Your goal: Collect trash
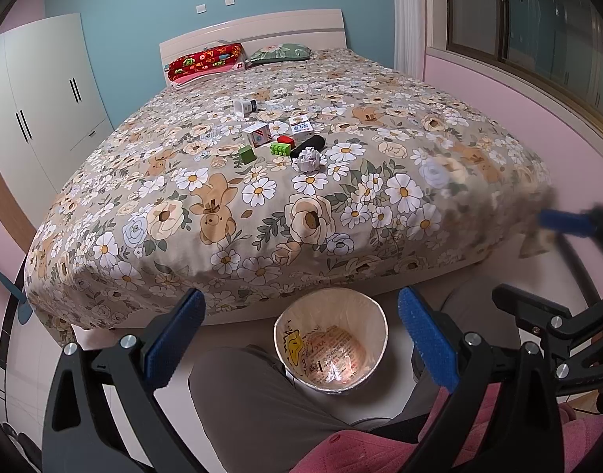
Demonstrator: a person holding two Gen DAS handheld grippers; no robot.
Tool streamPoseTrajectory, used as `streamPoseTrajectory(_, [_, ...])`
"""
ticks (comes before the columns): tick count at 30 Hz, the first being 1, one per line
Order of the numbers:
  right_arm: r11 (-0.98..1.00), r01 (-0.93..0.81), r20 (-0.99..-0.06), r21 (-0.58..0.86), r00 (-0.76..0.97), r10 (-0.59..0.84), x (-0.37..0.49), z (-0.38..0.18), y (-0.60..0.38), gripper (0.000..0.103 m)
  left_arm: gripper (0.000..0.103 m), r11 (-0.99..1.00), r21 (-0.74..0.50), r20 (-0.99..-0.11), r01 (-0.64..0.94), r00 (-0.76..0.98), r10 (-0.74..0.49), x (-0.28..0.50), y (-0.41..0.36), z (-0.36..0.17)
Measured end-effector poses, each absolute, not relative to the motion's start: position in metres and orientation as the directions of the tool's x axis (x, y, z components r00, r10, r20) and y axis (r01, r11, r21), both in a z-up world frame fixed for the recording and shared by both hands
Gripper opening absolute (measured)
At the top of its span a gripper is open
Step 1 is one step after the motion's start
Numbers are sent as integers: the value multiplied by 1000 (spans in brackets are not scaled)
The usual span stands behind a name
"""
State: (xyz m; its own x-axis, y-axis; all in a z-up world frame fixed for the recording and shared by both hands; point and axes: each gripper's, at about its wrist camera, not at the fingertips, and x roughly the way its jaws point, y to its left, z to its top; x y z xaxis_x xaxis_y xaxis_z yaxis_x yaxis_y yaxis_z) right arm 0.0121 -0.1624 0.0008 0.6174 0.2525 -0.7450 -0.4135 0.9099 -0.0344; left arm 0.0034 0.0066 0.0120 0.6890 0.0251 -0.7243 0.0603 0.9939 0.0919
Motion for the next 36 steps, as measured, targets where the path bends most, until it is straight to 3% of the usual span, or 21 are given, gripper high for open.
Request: streamPoseTrajectory(36, [904,-425,-751,-51,613,246,35,-8,-162,97,99,998,33,-774,45,633,-3,31,9,-6])
